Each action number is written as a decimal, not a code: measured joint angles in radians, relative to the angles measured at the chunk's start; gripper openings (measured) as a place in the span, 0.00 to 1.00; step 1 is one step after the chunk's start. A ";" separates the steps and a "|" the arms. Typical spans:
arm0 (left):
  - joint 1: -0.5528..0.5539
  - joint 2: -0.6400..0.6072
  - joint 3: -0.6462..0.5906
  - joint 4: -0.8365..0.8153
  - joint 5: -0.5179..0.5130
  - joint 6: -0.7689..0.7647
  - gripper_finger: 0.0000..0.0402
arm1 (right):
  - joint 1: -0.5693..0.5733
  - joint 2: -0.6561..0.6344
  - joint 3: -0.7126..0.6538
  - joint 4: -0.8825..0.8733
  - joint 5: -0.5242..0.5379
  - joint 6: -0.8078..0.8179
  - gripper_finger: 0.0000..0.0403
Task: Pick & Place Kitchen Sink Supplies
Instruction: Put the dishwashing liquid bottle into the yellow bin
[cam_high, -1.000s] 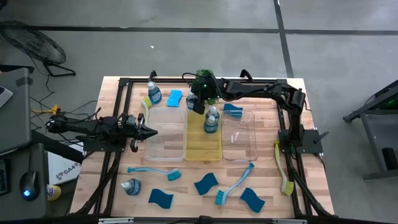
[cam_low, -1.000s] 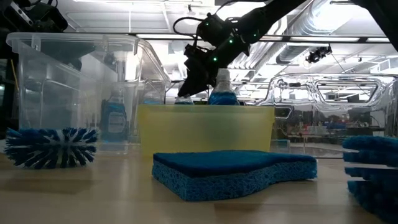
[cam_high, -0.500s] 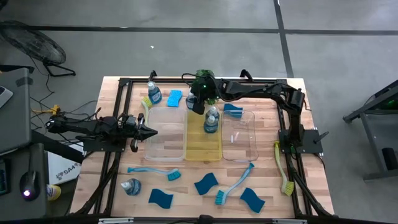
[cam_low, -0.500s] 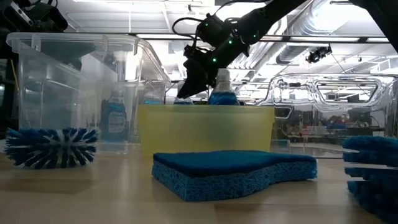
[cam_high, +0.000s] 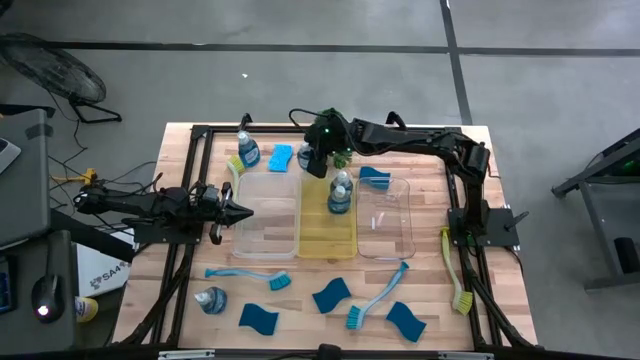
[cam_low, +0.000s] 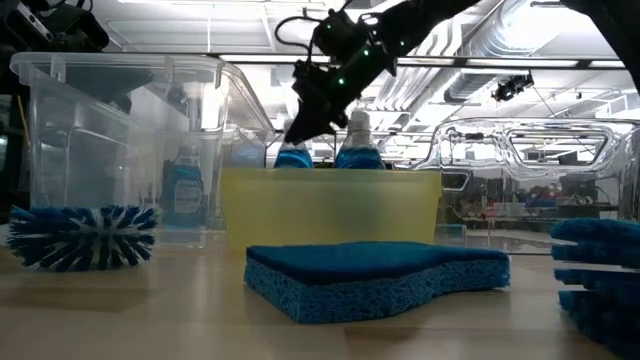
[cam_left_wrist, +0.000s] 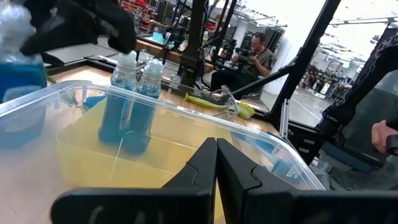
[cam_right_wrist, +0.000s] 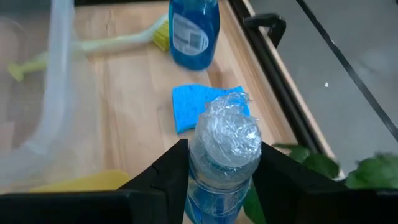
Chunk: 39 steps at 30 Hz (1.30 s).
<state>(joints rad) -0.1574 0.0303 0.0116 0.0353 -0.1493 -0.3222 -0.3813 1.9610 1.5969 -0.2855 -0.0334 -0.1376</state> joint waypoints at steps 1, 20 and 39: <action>0.000 0.000 0.000 0.000 0.000 0.000 0.01 | 0.000 0.000 0.016 -0.014 -0.001 0.000 0.35; 0.000 0.000 0.000 0.000 0.000 0.000 0.01 | 0.003 -0.026 0.361 -0.385 -0.016 -0.028 0.35; 0.000 0.000 0.000 0.000 0.000 0.000 0.01 | 0.136 -0.216 0.351 -0.535 -0.099 -0.048 0.35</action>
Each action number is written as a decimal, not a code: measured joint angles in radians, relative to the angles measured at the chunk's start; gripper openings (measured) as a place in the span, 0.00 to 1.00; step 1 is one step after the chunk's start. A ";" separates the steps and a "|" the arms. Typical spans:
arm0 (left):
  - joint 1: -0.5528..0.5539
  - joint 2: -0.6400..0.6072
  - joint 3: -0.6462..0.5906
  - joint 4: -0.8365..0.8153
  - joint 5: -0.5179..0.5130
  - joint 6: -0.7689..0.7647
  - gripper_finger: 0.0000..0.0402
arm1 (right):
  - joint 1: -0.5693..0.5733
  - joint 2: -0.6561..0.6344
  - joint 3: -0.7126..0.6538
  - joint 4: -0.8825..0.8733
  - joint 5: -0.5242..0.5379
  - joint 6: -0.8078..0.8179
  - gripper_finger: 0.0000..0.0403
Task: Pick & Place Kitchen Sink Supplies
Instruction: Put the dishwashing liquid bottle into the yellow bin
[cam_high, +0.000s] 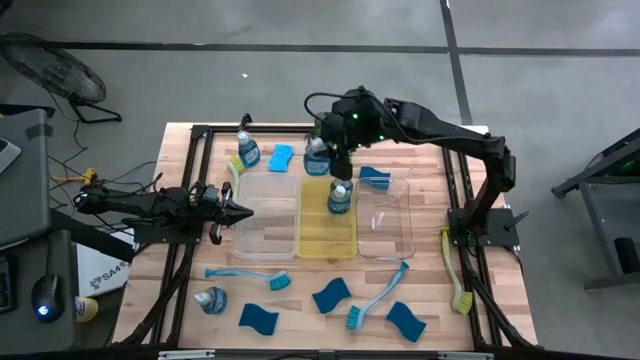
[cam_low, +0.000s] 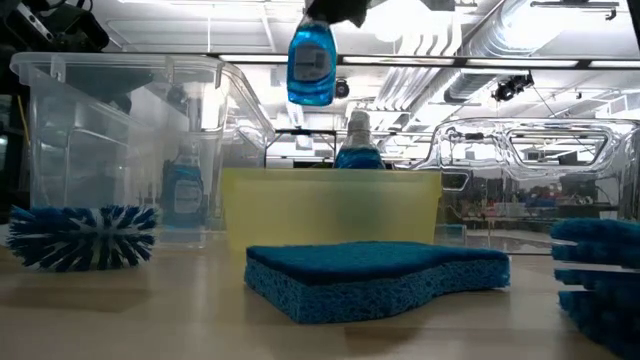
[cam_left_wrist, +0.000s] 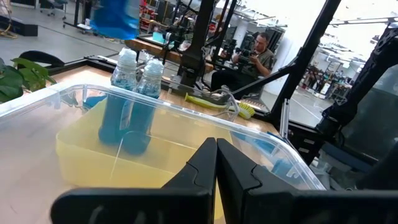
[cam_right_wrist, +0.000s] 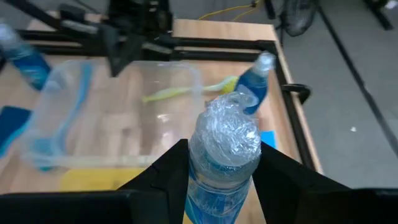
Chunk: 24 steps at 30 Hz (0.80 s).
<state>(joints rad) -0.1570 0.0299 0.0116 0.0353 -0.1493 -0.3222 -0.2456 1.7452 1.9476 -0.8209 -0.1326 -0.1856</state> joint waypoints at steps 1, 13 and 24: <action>0.000 0.000 0.000 0.000 0.000 0.000 0.01 | 0.012 -0.004 0.000 -0.010 -0.001 0.001 0.35; 0.000 0.000 0.000 0.000 0.000 0.000 0.01 | 0.184 -0.020 0.000 -0.133 0.065 0.093 0.35; 0.000 0.000 0.000 0.000 0.000 0.000 0.01 | 0.373 -0.022 -0.122 -0.061 0.227 0.256 0.35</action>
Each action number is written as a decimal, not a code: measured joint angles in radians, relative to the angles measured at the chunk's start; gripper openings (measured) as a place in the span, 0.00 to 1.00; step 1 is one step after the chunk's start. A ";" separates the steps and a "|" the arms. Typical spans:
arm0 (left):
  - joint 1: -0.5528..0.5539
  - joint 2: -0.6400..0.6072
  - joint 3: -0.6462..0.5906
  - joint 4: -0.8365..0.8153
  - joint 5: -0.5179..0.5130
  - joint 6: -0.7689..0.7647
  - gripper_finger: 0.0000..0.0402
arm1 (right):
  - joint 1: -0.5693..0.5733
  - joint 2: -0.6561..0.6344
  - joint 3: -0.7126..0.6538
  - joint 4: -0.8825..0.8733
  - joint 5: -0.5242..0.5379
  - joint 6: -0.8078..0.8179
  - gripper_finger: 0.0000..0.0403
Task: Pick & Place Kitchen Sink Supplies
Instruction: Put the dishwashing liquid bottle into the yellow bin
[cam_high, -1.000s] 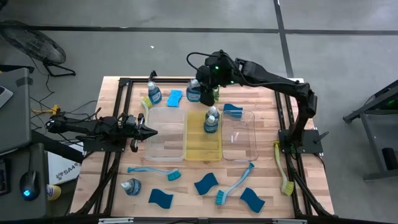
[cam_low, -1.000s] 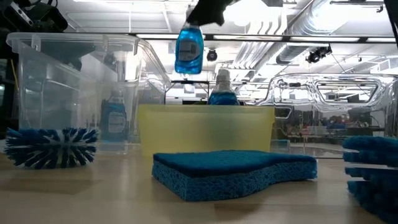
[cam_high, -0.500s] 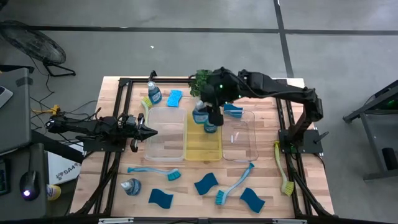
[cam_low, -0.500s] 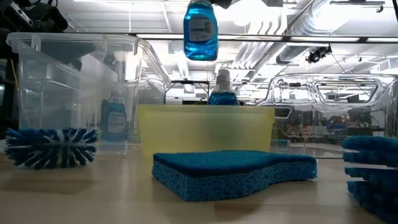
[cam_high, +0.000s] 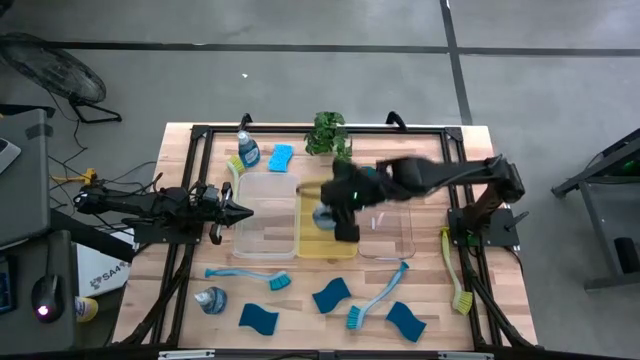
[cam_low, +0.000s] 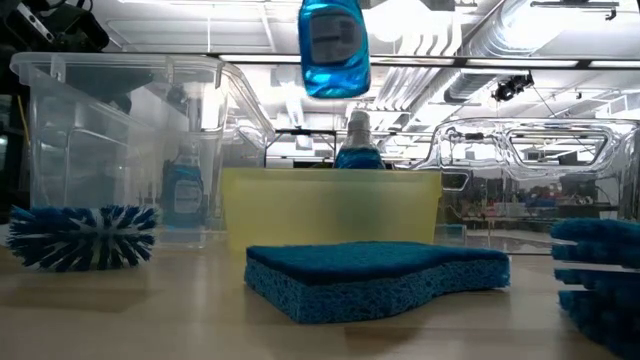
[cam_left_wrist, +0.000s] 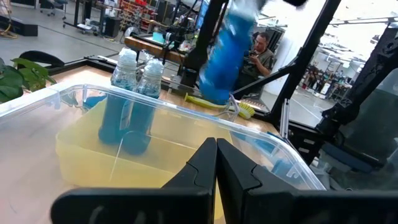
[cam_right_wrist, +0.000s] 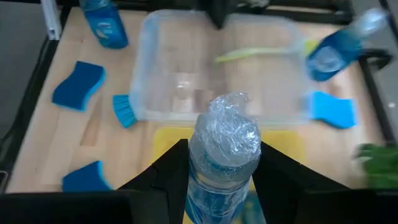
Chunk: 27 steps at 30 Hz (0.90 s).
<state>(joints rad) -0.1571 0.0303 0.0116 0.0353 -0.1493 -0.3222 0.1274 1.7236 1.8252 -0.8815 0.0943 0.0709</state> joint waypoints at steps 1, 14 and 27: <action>0.000 0.000 0.000 0.000 0.000 0.000 0.01 | 0.014 -0.005 -0.039 0.035 0.001 0.020 0.35; 0.000 0.000 0.000 0.000 0.000 0.000 0.01 | 0.062 -0.101 -0.456 0.377 0.105 0.070 0.35; 0.000 0.000 0.000 0.000 0.000 0.000 0.01 | 0.007 -0.128 -0.694 0.615 0.103 0.036 0.35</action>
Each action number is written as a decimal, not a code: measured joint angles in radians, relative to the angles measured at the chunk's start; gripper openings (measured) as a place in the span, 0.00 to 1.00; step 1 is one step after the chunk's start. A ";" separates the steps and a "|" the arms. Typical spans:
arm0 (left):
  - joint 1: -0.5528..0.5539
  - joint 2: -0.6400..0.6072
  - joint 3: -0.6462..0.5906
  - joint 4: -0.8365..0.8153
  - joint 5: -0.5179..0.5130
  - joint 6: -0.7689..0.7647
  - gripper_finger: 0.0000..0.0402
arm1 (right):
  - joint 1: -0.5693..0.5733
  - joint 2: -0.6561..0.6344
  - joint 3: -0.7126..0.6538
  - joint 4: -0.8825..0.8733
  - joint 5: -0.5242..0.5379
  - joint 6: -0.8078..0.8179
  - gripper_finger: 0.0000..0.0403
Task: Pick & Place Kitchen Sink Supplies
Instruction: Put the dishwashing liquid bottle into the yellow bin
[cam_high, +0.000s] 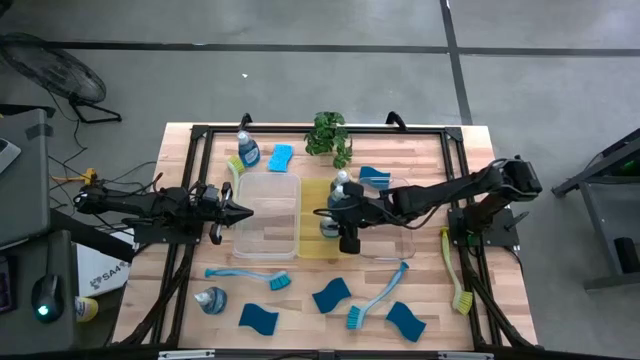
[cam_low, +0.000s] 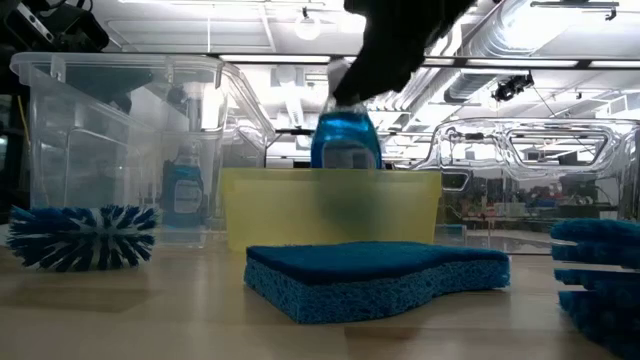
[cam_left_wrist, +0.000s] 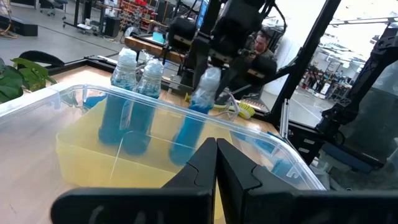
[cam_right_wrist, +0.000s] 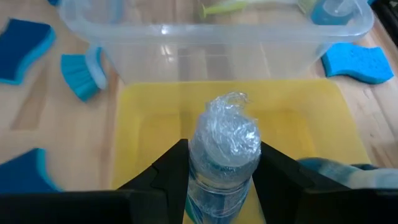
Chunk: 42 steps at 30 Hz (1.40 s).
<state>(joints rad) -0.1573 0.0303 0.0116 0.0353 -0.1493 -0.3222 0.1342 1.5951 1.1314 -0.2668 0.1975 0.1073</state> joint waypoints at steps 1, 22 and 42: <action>0.000 0.000 0.000 0.000 0.000 0.000 0.01 | -0.004 0.000 -0.004 0.001 0.003 -0.003 0.35; 0.000 0.000 0.000 0.000 0.000 0.000 0.01 | -0.043 -0.003 -0.052 -0.005 -0.003 -0.052 0.35; 0.000 0.000 0.000 0.000 0.000 0.000 0.01 | -0.043 -0.042 -0.087 -0.040 0.031 -0.037 0.35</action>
<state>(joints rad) -0.1571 0.0302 0.0116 0.0357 -0.1493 -0.3222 0.0914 1.5530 1.0443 -0.3069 0.2280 0.0703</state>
